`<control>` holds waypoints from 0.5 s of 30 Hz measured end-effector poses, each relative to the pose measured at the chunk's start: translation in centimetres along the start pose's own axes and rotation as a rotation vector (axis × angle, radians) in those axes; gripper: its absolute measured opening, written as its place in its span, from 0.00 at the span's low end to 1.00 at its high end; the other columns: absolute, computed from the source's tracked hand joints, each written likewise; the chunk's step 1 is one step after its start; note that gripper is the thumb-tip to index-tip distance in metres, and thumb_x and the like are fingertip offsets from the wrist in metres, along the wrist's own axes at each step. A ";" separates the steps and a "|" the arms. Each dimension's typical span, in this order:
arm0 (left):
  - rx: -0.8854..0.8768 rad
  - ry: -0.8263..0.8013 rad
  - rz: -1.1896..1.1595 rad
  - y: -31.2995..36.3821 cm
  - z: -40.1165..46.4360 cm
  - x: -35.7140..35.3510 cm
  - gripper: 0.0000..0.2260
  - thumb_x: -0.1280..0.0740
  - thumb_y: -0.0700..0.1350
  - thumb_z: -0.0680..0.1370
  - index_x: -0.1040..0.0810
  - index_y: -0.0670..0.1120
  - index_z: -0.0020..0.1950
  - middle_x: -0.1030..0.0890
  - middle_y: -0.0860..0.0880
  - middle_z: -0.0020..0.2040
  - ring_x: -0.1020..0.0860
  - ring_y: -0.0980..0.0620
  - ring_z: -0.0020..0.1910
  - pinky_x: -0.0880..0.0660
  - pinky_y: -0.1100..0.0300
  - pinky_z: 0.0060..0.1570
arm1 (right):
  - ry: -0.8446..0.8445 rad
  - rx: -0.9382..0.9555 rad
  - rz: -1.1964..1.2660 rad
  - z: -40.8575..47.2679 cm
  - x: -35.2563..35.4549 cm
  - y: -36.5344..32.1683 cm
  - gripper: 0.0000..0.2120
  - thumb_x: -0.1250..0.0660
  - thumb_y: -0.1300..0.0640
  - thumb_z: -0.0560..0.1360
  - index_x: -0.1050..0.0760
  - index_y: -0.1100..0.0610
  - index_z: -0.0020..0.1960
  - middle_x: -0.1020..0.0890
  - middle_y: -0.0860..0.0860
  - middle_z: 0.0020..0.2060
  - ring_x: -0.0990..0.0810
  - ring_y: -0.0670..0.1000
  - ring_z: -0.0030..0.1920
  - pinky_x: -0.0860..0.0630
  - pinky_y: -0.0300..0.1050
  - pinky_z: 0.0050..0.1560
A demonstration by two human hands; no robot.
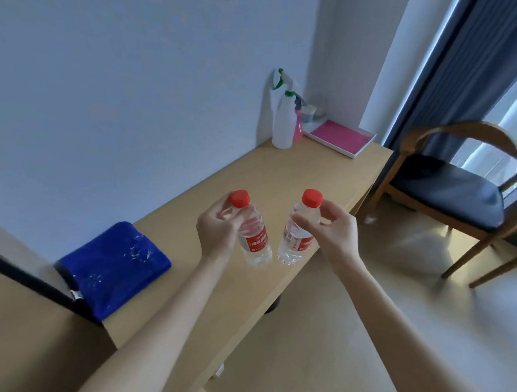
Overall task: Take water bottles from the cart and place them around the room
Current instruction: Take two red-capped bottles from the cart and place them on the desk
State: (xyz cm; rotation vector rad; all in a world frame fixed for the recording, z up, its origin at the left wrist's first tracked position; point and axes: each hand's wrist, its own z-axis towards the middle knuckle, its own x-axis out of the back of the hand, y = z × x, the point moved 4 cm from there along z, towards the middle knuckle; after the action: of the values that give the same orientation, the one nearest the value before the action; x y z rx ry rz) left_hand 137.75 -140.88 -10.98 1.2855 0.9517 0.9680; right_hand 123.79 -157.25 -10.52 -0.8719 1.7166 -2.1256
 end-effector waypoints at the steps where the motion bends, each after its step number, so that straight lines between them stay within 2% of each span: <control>1: 0.003 0.020 0.002 -0.3 1.0 -0.3 0.13 0.23 0.43 0.67 0.17 0.51 0.50 0.16 0.55 0.45 0.19 0.56 0.49 0.24 0.61 0.52 | -0.024 -0.007 0.006 1.6 -0.7 0.4 0.16 0.21 0.48 0.62 0.24 0.40 0.45 0.18 0.47 0.48 0.21 0.45 0.50 0.24 0.42 0.50; 4: 0.022 0.091 0.017 -1.4 3.8 -1.0 0.16 0.23 0.42 0.66 0.17 0.47 0.53 0.15 0.53 0.47 0.19 0.55 0.50 0.25 0.61 0.53 | -0.111 -0.035 0.016 6.0 -3.1 1.5 0.18 0.22 0.50 0.63 0.22 0.47 0.50 0.19 0.47 0.48 0.22 0.44 0.50 0.27 0.36 0.46; 7: 0.017 0.166 0.048 -2.4 6.5 -1.7 0.14 0.23 0.42 0.66 0.17 0.50 0.51 0.15 0.54 0.46 0.19 0.56 0.50 0.26 0.63 0.52 | -0.199 -0.038 0.042 10.5 -5.6 2.6 0.19 0.22 0.52 0.63 0.21 0.51 0.52 0.19 0.48 0.47 0.22 0.41 0.49 0.29 0.32 0.43; 9: -0.004 0.214 0.078 -2.7 8.1 -2.5 0.12 0.23 0.42 0.66 0.17 0.54 0.46 0.16 0.59 0.42 0.20 0.61 0.47 0.26 0.67 0.50 | -0.261 -0.029 0.045 13.6 -7.3 3.3 0.19 0.22 0.53 0.63 0.21 0.53 0.52 0.19 0.49 0.47 0.22 0.41 0.47 0.29 0.33 0.42; 11: -0.022 0.275 0.096 -2.9 9.5 -3.4 0.12 0.24 0.40 0.67 0.18 0.54 0.45 0.17 0.62 0.39 0.22 0.66 0.42 0.28 0.73 0.45 | -0.330 -0.008 0.030 16.6 -8.8 3.6 0.20 0.21 0.53 0.62 0.21 0.54 0.53 0.19 0.49 0.47 0.23 0.40 0.46 0.28 0.34 0.43; 13: -0.032 0.335 0.119 -3.0 10.9 -4.4 0.12 0.24 0.40 0.67 0.18 0.53 0.47 0.17 0.63 0.39 0.22 0.66 0.42 0.29 0.73 0.44 | -0.397 0.016 0.015 19.4 -9.9 3.7 0.21 0.22 0.53 0.62 0.21 0.53 0.53 0.20 0.47 0.47 0.22 0.41 0.47 0.25 0.37 0.45; 15: -0.014 0.386 0.128 -3.2 12.1 -5.2 0.13 0.24 0.41 0.67 0.18 0.56 0.47 0.17 0.62 0.42 0.20 0.64 0.45 0.28 0.71 0.46 | -0.464 0.030 0.016 21.7 -10.8 3.8 0.21 0.22 0.53 0.62 0.21 0.51 0.53 0.19 0.46 0.47 0.22 0.42 0.49 0.24 0.40 0.48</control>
State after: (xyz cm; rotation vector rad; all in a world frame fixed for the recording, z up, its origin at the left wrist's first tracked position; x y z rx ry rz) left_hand 147.65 -149.76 -13.38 1.1801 1.1635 1.3529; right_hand 144.75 -169.38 -14.67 -1.2205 1.4407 -1.7509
